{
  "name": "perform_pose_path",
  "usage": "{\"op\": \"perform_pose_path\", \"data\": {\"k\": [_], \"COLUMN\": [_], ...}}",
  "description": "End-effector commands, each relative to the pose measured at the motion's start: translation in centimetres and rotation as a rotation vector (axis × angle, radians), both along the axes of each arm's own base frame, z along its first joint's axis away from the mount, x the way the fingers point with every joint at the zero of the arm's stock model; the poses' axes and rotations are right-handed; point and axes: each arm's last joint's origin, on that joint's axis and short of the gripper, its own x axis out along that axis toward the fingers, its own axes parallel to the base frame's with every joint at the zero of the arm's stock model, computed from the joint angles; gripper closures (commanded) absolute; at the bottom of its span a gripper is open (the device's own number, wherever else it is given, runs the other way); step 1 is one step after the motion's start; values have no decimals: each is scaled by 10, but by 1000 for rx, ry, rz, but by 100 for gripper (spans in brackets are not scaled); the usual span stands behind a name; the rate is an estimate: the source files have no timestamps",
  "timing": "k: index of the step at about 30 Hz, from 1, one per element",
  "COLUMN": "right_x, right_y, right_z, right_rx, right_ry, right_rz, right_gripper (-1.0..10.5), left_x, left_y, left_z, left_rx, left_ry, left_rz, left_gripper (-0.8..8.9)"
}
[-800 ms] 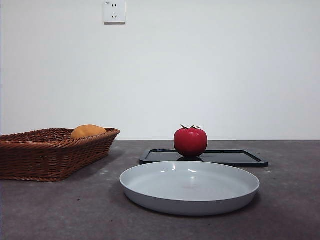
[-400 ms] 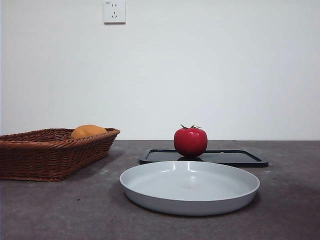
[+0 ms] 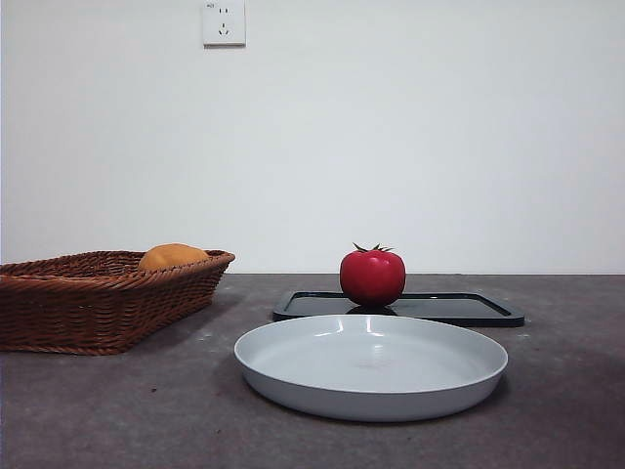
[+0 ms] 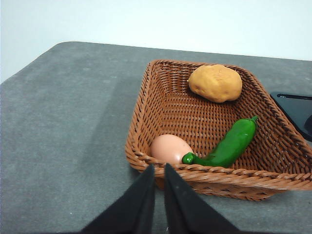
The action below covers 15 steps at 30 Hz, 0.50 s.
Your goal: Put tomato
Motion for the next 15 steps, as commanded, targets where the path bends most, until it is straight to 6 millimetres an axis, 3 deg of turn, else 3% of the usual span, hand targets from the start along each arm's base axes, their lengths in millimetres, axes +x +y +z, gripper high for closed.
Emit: {"op": "perform_pose_path", "data": {"k": [1,15], "right_x": [0,0], "right_y": [-2,-4], "right_z": [-3,-3], "right_rx": [6,41], "right_ry": [14,12], "right_rz": [-24,-43], "right_gripper": [927,927], "left_x": [1,1], "left_y": [0,0], "left_z": [-7,-7], "left_rx": [7,7], "left_ry": [26,26], "left_rz": [-1,-2], "left_gripper": [784,784]}}
